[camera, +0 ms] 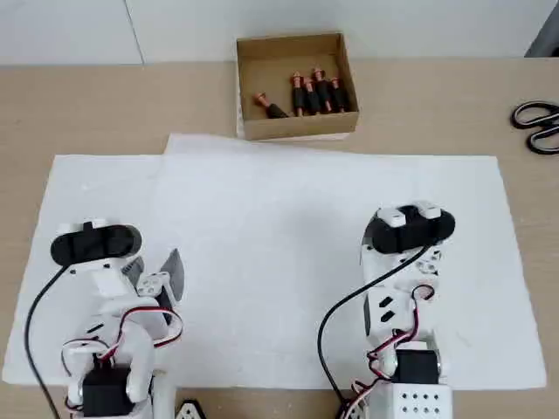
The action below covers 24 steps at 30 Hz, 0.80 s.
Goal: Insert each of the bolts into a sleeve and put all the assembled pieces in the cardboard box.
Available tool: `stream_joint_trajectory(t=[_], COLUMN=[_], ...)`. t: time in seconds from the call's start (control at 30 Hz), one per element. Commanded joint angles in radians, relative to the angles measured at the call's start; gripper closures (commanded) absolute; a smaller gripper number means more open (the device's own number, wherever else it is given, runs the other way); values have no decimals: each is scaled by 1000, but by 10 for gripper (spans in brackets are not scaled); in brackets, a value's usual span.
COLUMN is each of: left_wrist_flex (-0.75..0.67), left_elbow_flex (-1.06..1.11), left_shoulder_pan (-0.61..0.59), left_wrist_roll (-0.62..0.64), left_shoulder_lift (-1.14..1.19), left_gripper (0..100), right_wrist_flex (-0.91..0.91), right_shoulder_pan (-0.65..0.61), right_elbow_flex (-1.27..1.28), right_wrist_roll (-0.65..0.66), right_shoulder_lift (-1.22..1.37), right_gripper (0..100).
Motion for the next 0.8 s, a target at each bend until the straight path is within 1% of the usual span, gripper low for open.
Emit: stream_joint_trajectory(t=[0.0,0.33,0.77], left_wrist_flex=[-25,-25,-25], left_elbow_flex=[25,157,159], left_shoulder_pan=[3,3,0], left_wrist_roll=[-3,-3,-2], left_shoulder_lift=[-9,-9,-9], left_gripper=[810,811,811], right_wrist_flex=[18,199,429], right_shoulder_pan=[7,7,7], right_elbow_flex=[6,6,6], right_wrist_roll=[3,6,5], right_shoulder_lift=[-53,-56,-61], right_gripper=[738,738,738])
